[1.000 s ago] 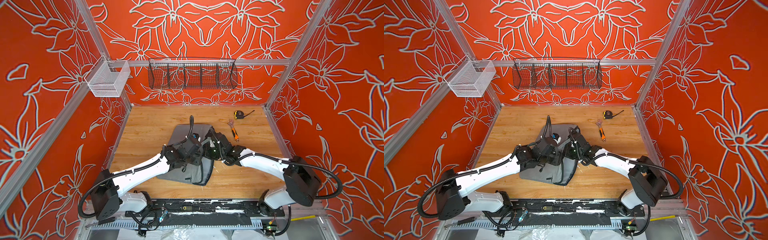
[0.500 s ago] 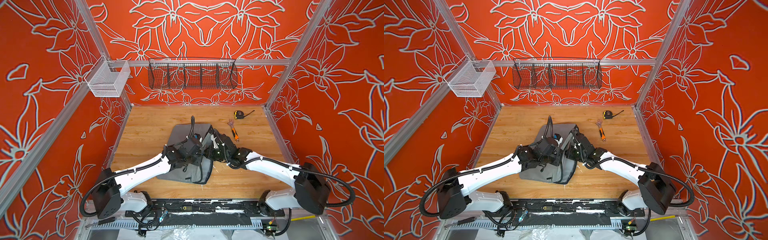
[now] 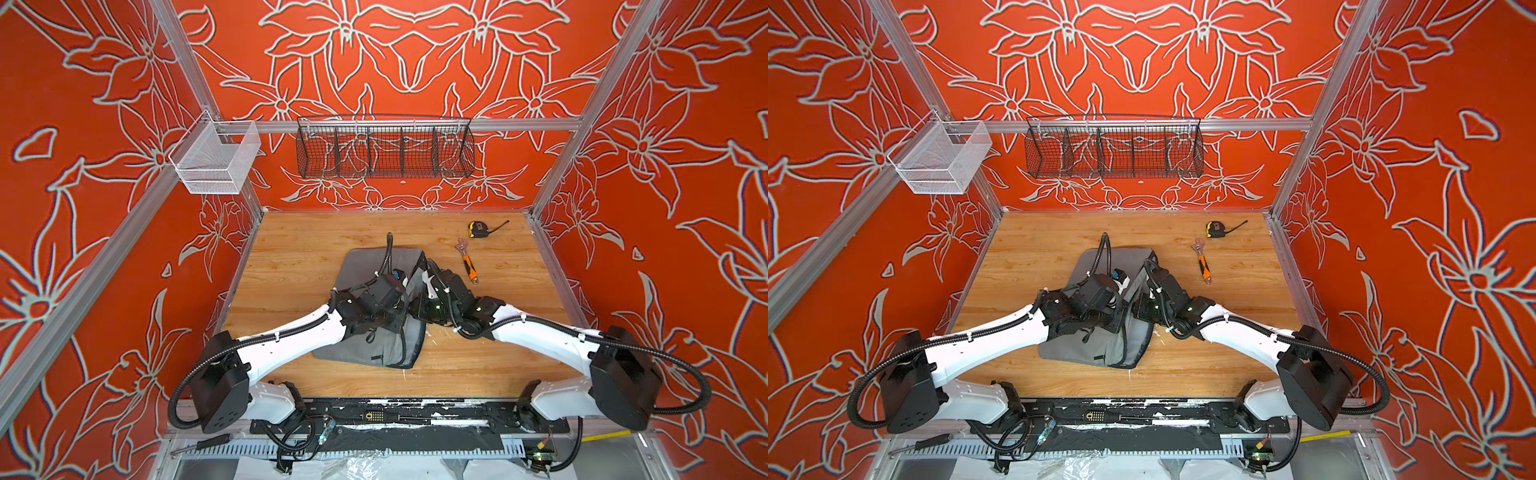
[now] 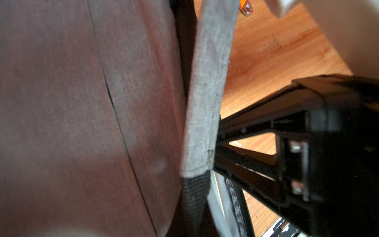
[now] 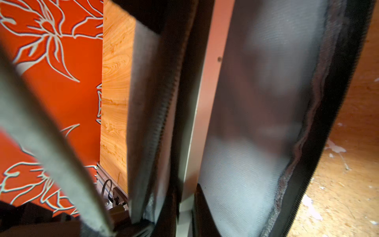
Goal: Open the zippered laptop bag and take out the laptop
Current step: Adjust the laptop in the zippered laptop bag.
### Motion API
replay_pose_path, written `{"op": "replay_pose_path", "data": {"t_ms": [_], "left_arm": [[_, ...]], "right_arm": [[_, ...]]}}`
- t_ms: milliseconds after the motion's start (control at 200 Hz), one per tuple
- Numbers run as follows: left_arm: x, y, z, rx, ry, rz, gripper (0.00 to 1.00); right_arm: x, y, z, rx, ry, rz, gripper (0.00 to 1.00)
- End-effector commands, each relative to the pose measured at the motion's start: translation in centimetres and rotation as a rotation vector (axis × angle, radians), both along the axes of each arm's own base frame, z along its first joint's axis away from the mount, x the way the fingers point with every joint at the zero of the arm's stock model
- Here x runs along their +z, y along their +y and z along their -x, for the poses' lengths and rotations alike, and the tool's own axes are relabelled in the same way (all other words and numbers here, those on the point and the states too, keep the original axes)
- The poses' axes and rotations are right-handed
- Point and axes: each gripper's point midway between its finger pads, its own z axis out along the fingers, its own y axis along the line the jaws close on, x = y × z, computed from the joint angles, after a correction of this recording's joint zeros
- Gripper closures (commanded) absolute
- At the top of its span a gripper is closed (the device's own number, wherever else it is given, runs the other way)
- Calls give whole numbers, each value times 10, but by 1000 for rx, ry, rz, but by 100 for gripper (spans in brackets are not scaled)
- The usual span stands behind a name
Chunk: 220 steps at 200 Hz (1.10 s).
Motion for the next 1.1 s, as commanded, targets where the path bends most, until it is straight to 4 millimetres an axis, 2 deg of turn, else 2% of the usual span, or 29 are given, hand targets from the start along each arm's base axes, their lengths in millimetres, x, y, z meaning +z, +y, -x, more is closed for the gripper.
{"op": "replay_pose_path", "data": {"t_ms": [0,240,395,565,691,806,896,1096], "left_arm": [[-26,20,10,-22,84,-121,100],[-26,29,0,-88,118,-171,100],[-21,37,-8,-189,115,-300,100],[-10,54,-21,-280,47,-465,100],[0,63,-27,-300,-1,-516,100],[3,65,-24,-303,-16,-504,100],[-2,67,-7,-370,25,-492,100],[-1,80,10,-399,52,-514,100]], "right_arm": [[-2,-2,-4,58,-72,88,100],[-9,19,-10,102,-29,60,100],[-11,36,-20,128,-24,51,100],[2,55,-36,175,-44,48,100],[9,63,-46,200,-47,44,100],[10,66,-48,215,-37,34,100],[5,66,-42,239,-10,40,100],[-2,53,-25,277,21,85,100]]}}
